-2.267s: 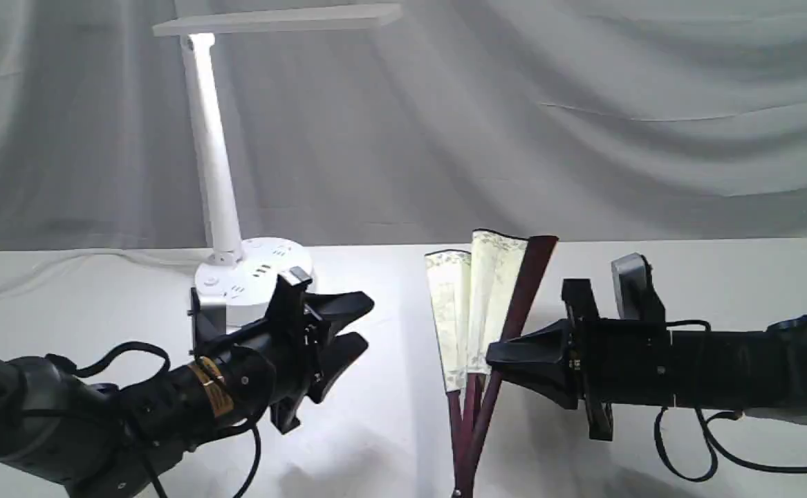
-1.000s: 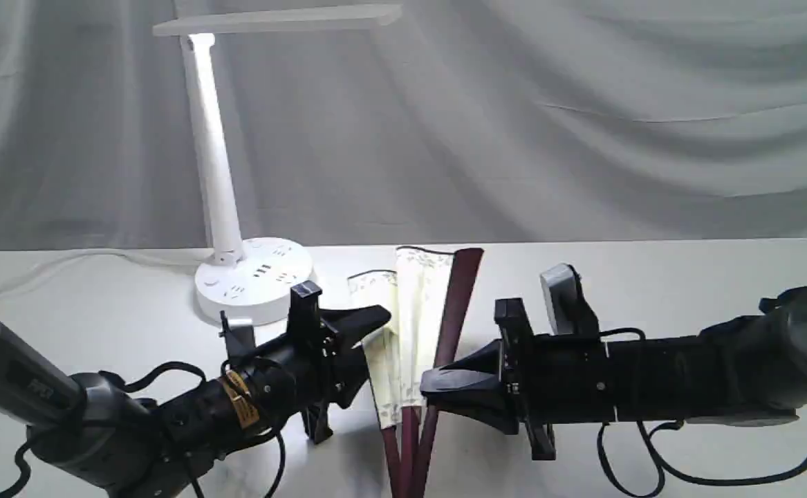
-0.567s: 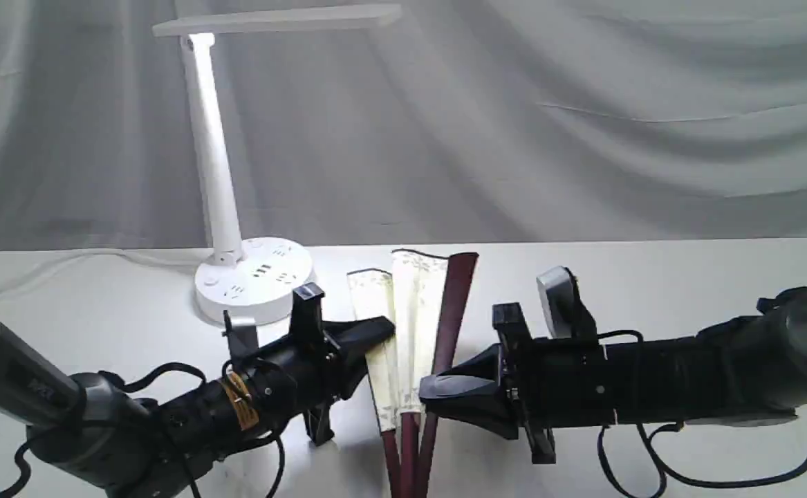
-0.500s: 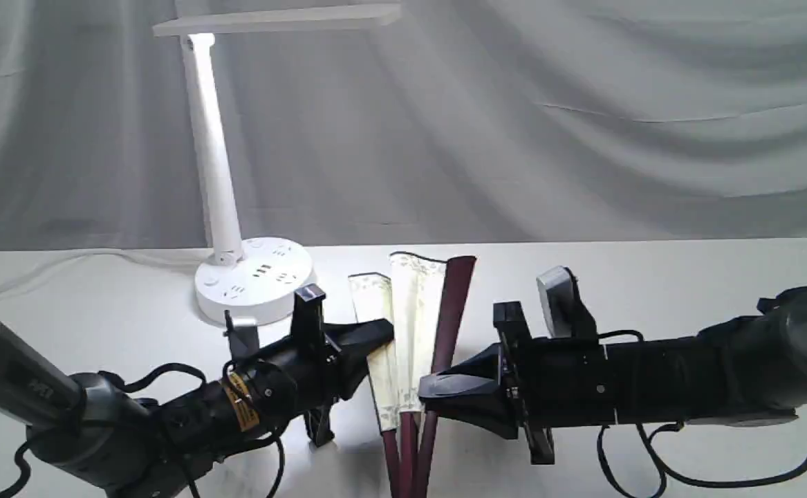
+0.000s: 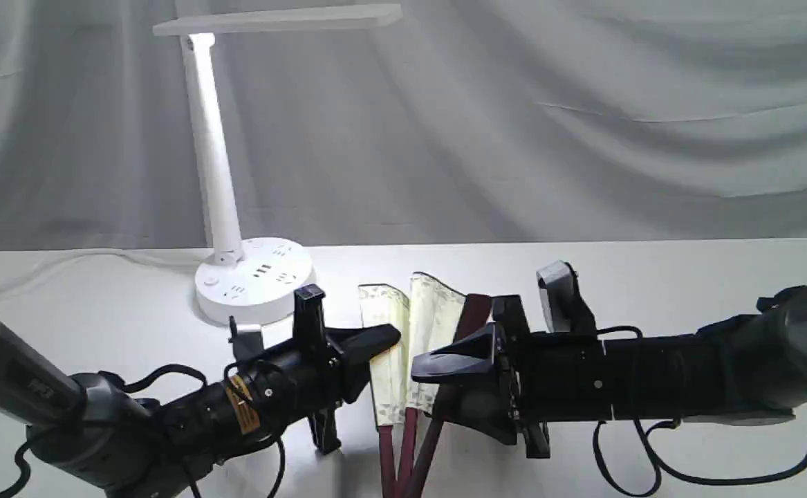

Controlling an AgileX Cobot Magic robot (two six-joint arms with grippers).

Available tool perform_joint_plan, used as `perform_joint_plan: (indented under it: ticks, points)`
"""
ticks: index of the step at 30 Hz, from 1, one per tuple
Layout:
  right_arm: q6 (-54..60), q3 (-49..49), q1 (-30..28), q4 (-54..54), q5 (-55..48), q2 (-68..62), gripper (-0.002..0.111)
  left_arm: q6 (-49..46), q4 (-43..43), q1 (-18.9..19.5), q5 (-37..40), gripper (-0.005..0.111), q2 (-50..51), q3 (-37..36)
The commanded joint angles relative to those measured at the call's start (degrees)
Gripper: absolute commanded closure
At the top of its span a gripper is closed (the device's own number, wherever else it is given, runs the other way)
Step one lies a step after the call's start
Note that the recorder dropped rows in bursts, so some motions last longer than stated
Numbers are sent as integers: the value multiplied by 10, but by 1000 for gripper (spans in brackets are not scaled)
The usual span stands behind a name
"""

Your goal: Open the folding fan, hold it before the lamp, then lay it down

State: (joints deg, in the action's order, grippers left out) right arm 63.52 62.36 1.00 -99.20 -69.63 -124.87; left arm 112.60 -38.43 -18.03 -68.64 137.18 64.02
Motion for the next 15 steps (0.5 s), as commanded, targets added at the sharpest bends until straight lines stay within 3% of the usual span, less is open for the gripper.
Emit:
perform_joint_plan:
  ticks: [1,15]
  points:
    - [11,-2,-4,-7,-3,6,63,26,-5,-3,-13,107,-5,3]
    - [-21,58,-10,-5,23,5,63,44,-1,-3,-13,107,-5,3]
